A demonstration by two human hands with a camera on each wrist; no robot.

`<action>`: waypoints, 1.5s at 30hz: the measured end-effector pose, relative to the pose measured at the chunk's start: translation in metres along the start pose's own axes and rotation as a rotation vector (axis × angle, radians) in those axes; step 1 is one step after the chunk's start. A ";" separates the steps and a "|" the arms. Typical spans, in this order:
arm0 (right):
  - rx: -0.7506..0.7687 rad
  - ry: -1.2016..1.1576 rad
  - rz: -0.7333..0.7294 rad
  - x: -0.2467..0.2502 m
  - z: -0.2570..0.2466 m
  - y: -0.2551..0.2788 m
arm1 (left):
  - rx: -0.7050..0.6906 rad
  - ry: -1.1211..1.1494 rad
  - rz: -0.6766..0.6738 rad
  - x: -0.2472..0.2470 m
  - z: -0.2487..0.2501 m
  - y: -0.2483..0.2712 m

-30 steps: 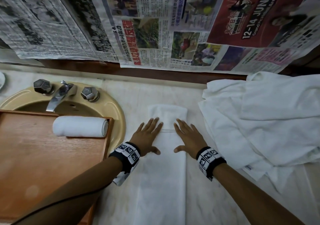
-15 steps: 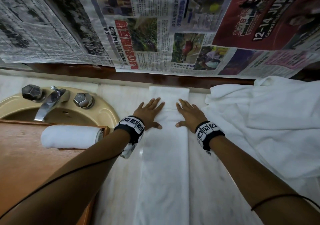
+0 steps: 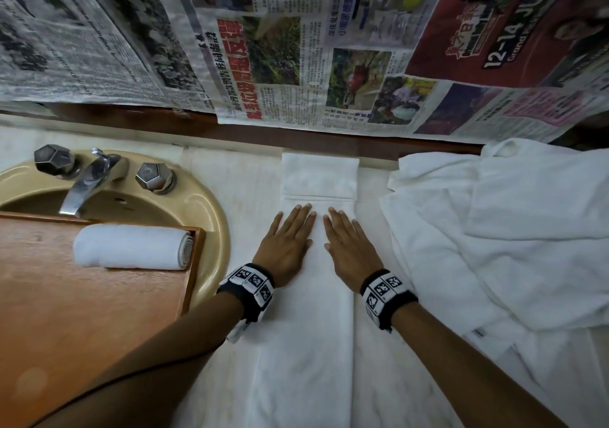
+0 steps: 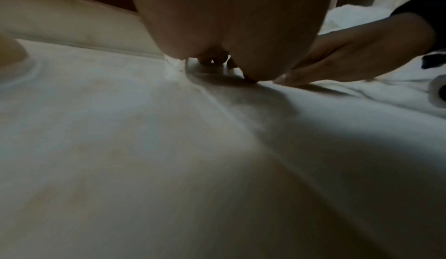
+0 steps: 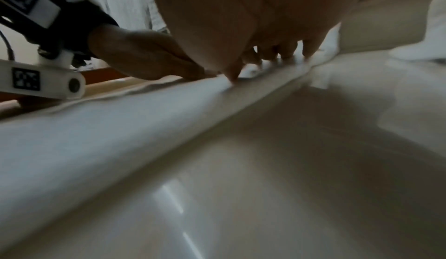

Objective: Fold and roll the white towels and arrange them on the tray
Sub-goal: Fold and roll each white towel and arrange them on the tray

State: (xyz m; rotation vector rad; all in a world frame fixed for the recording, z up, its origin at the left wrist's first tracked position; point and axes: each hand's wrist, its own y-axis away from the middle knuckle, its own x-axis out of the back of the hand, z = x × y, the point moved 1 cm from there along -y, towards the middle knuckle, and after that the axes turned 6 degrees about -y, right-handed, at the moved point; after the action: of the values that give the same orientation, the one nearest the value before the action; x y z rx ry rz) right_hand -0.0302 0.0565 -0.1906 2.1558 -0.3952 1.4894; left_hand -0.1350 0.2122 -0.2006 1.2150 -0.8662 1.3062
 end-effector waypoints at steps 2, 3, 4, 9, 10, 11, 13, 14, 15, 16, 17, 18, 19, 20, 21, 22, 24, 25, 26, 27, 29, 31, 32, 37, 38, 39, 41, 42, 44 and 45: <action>-0.028 0.005 -0.029 -0.001 0.006 0.002 | 0.013 -0.003 -0.028 -0.004 -0.005 0.001; -0.037 0.017 -0.035 0.000 0.008 0.003 | 0.011 -0.005 -0.035 -0.005 -0.008 0.003; -0.047 0.031 -0.036 0.001 0.011 0.005 | 0.005 -0.012 -0.041 -0.005 -0.011 0.005; -0.151 0.012 -0.055 0.007 0.011 0.014 | 0.058 -0.029 -0.054 0.002 -0.013 0.017; -0.141 0.012 -0.039 0.008 0.007 0.013 | 0.063 -0.022 -0.051 0.004 -0.009 0.016; -0.121 0.019 -0.029 0.009 0.003 0.012 | 0.066 -0.016 -0.044 0.005 -0.004 0.014; -0.083 0.009 -0.030 0.009 -0.002 0.005 | 0.088 0.001 -0.045 0.007 0.001 0.007; -0.071 -0.006 -0.042 0.009 -0.002 0.000 | 0.101 0.010 -0.055 0.007 0.000 0.003; -0.066 -0.017 -0.061 0.009 0.000 -0.004 | 0.110 0.011 -0.065 0.006 -0.003 0.001; -0.069 -0.019 -0.081 0.010 0.003 -0.008 | 0.111 -0.001 -0.072 0.005 -0.007 -0.001; -0.085 -0.016 -0.102 0.010 0.006 -0.010 | 0.109 -0.019 -0.080 0.005 -0.012 -0.001; -0.115 -0.007 -0.120 0.011 0.010 -0.011 | 0.116 -0.029 -0.086 0.005 -0.017 0.001; -0.152 0.007 -0.131 0.012 0.011 -0.011 | 0.138 -0.026 -0.085 0.004 -0.021 0.003; -0.186 0.016 -0.133 0.013 0.011 -0.009 | 0.171 -0.009 -0.078 0.005 -0.021 0.006; -0.207 0.015 -0.124 0.013 0.008 -0.007 | 0.197 0.014 -0.070 0.006 -0.019 0.008; -0.198 0.010 -0.110 0.013 0.003 -0.003 | 0.205 0.030 -0.059 0.007 -0.014 0.012; -0.102 -0.011 -0.097 0.008 -0.011 0.008 | 0.144 0.024 -0.041 0.004 0.001 0.022; -0.048 -0.003 -0.117 0.005 -0.018 0.016 | 0.103 0.016 -0.047 0.001 0.007 0.028; -0.008 0.019 -0.155 0.002 -0.021 0.024 | 0.077 0.010 -0.060 -0.003 0.009 0.035; 0.003 0.044 -0.192 0.000 -0.022 0.031 | 0.074 0.000 -0.074 -0.007 0.008 0.040; -0.052 0.072 -0.222 -0.003 -0.015 0.041 | 0.111 -0.015 -0.097 -0.010 0.000 0.048; -0.126 0.063 -0.215 -0.002 -0.009 0.045 | 0.158 -0.021 -0.101 -0.008 -0.002 0.053; -0.143 0.056 -0.210 -0.001 -0.012 0.046 | 0.164 -0.014 -0.095 -0.007 0.002 0.055; -0.042 0.026 -0.205 -0.011 -0.035 0.065 | 0.052 -0.024 -0.116 -0.012 0.027 0.075; -0.055 0.021 -0.206 -0.013 -0.033 0.070 | 0.075 -0.045 -0.122 -0.013 0.024 0.080; -0.088 0.014 -0.189 -0.013 -0.028 0.073 | 0.121 -0.058 -0.123 -0.014 0.019 0.084; -0.174 0.018 -0.173 -0.014 -0.020 0.079 | 0.216 -0.047 -0.119 -0.013 0.011 0.091; -0.194 0.022 -0.176 -0.014 -0.020 0.083 | 0.233 -0.037 -0.117 -0.012 0.013 0.094; -0.141 0.021 -0.145 -0.017 -0.029 0.092 | 0.190 -0.029 -0.097 -0.011 0.026 0.102; -0.094 0.016 -0.139 -0.020 -0.036 0.099 | 0.142 -0.026 -0.098 -0.013 0.035 0.108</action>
State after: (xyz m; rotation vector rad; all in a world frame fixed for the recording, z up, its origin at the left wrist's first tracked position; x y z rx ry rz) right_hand -0.1148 -0.0074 -0.1766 2.0526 -0.2967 1.3831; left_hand -0.2368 0.1609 -0.1889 1.3707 -0.7328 1.2924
